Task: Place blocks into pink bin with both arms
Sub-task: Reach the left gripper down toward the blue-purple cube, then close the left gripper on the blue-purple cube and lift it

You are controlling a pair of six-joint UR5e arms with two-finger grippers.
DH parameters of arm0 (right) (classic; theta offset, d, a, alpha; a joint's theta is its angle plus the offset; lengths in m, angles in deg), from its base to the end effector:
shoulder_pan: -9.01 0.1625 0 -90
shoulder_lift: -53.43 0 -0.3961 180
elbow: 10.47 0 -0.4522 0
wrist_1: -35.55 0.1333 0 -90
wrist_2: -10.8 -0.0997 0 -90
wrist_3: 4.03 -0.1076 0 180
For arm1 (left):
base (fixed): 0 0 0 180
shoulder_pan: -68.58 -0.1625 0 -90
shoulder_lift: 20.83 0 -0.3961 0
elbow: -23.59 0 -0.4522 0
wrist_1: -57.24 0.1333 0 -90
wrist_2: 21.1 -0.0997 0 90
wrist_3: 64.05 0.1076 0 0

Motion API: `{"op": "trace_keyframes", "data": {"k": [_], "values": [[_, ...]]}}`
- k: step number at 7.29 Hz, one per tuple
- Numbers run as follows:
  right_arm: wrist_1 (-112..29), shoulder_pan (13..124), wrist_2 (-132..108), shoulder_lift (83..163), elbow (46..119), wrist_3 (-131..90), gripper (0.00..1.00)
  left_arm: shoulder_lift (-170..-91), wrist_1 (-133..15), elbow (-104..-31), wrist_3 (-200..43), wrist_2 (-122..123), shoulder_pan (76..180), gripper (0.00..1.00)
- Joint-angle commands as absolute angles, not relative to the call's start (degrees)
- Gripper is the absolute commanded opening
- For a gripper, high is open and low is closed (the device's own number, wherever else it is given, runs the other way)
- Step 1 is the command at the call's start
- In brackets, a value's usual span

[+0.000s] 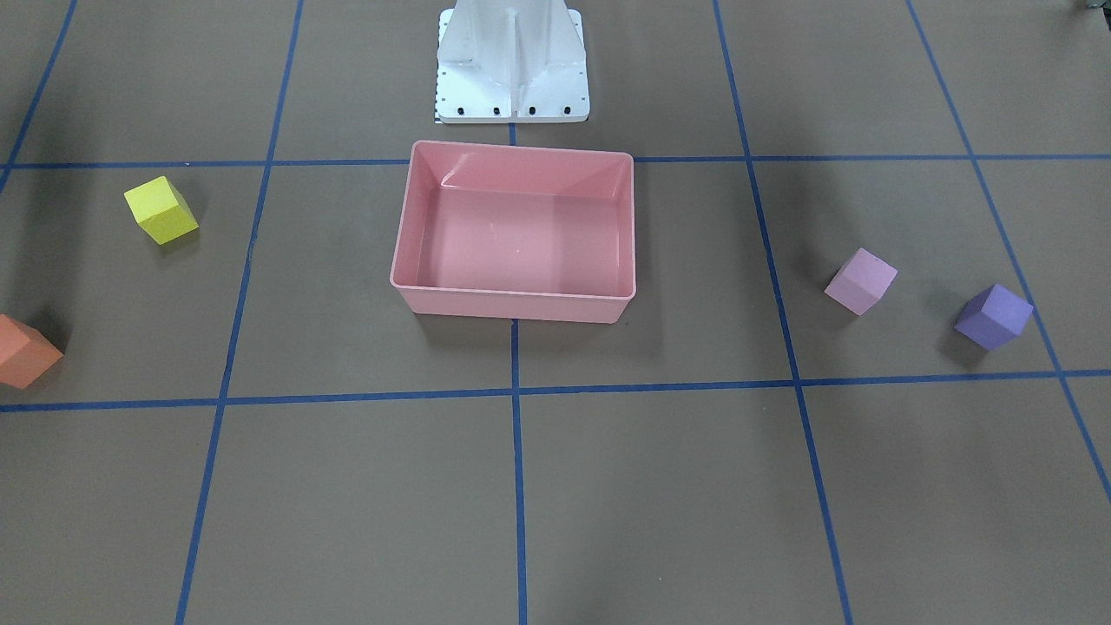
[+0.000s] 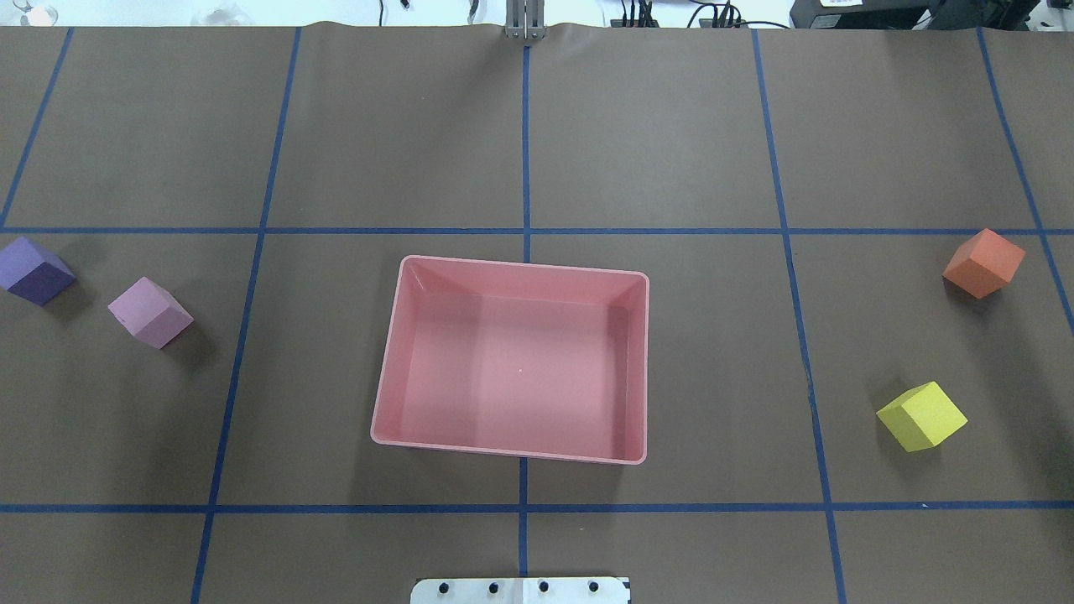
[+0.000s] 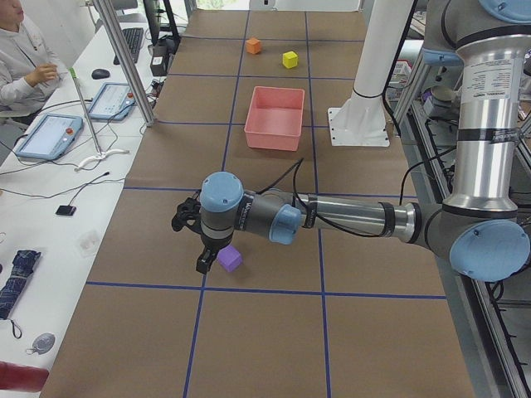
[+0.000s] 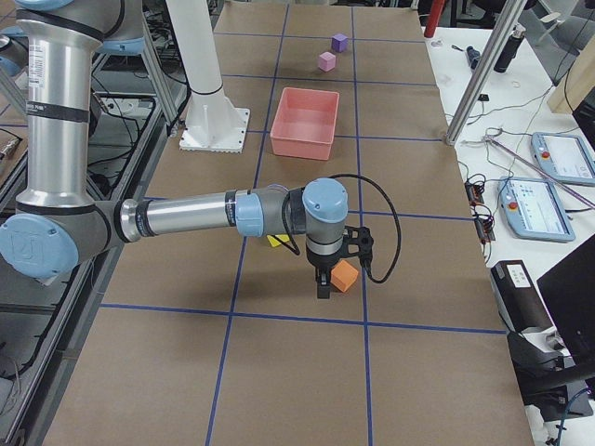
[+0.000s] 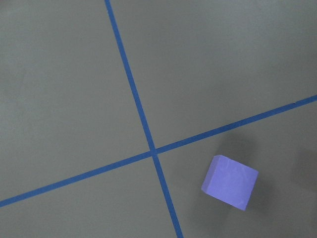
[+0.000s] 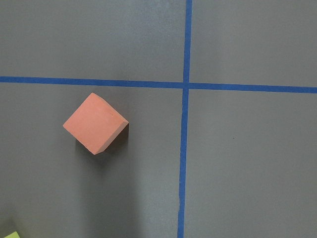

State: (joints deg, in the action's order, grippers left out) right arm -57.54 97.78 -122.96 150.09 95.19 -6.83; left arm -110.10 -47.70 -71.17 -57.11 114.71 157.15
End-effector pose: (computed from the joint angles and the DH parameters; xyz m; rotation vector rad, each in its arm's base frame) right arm 0.0480 -0.5090 0.5522 0.0712 -0.7660 -0.0134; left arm -0.0420 -0.5659 0.5653 0.3518 0.7780 0.2694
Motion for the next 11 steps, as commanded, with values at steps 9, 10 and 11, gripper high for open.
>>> {"op": "trace_keyframes", "data": {"k": [9,10,11], "values": [[-51.38,97.69,-123.49,150.9,93.68,-6.93,1.0,-114.61,-75.21,-52.09,-57.19,113.99,137.66,1.0],[-51.38,97.69,-123.49,150.82,93.25,-6.93,1.0,-114.61,-75.21,-51.39,-57.19,113.99,137.31,1.0],[-51.29,97.69,-123.49,150.81,93.07,-6.84,1.0,-114.61,-75.21,-50.68,-57.19,113.91,136.52,1.0]]}}
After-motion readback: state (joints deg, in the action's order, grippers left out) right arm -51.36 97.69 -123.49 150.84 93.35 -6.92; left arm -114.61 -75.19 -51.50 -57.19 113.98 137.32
